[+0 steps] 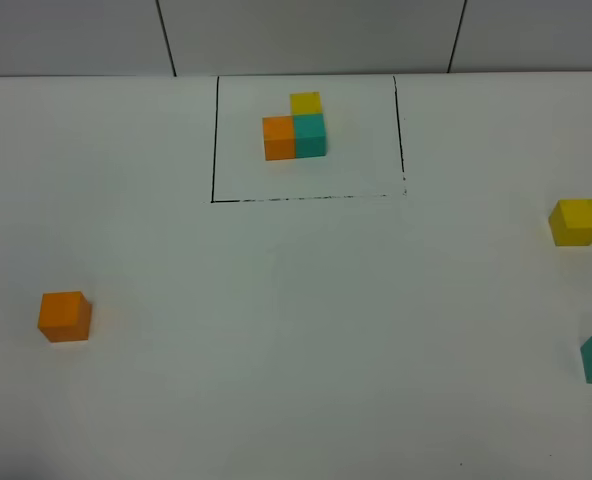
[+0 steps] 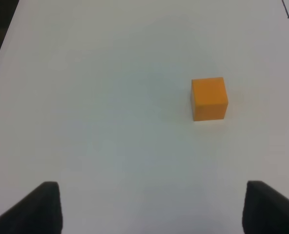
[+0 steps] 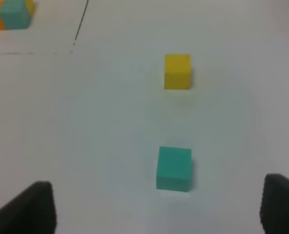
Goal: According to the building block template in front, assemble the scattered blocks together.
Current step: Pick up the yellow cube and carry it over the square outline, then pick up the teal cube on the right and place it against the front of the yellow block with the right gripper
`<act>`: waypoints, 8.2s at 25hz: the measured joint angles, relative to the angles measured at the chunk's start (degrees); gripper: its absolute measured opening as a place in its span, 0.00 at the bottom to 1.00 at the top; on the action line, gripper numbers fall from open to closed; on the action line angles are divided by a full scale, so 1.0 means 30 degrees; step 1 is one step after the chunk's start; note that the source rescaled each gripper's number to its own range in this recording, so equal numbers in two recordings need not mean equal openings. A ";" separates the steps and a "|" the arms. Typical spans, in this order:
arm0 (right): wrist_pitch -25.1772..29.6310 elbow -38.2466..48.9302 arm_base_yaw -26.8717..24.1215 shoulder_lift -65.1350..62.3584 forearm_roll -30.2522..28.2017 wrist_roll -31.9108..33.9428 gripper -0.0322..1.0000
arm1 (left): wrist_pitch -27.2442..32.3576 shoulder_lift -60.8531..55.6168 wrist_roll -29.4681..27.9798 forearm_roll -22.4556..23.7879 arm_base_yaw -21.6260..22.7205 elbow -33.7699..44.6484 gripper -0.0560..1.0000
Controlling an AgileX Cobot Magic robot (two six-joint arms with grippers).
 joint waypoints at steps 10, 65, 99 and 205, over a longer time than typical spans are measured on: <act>0.0000 0.0000 0.0000 0.0000 0.0000 0.0000 0.73 | 0.0000 0.0000 0.0000 0.0000 0.0000 0.0000 1.00; -0.1564 -1.9024 -0.0312 3.5646 0.1340 -0.2038 1.00 | 0.0000 0.0000 0.0019 0.0000 0.0000 0.0000 1.00; -0.2112 -1.9067 -0.2361 4.1325 0.1767 -0.4376 0.74 | 0.0000 0.0000 0.0019 0.0000 0.0000 0.0000 1.00; 0.1377 -2.1852 0.7379 3.9678 -0.1086 -0.7457 0.89 | 0.0000 0.0000 0.0018 0.0000 0.0000 0.0000 1.00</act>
